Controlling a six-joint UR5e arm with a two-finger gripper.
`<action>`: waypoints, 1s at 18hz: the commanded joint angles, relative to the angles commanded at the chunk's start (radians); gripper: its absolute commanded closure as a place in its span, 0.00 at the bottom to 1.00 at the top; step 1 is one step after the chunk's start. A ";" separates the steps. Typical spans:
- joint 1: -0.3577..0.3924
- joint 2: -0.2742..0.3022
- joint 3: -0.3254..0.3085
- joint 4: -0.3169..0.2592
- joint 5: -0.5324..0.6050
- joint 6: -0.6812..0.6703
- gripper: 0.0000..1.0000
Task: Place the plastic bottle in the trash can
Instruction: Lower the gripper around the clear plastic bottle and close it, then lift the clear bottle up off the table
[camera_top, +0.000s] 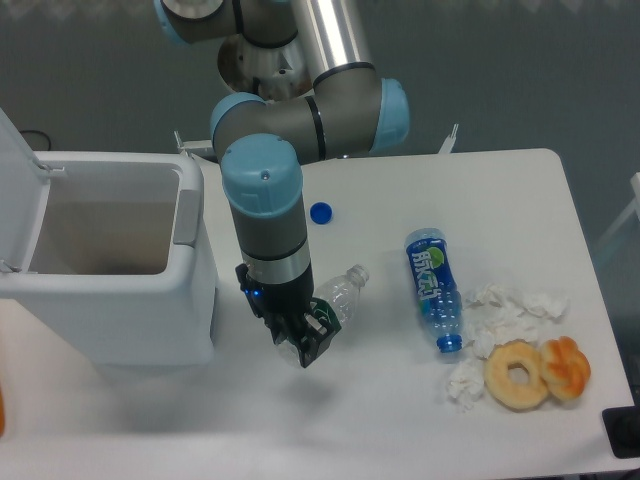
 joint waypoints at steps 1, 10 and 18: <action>-0.002 0.000 -0.002 0.002 -0.003 -0.003 0.44; 0.012 0.006 0.041 0.002 -0.069 -0.078 0.44; 0.058 0.107 0.077 0.003 -0.262 -0.358 0.44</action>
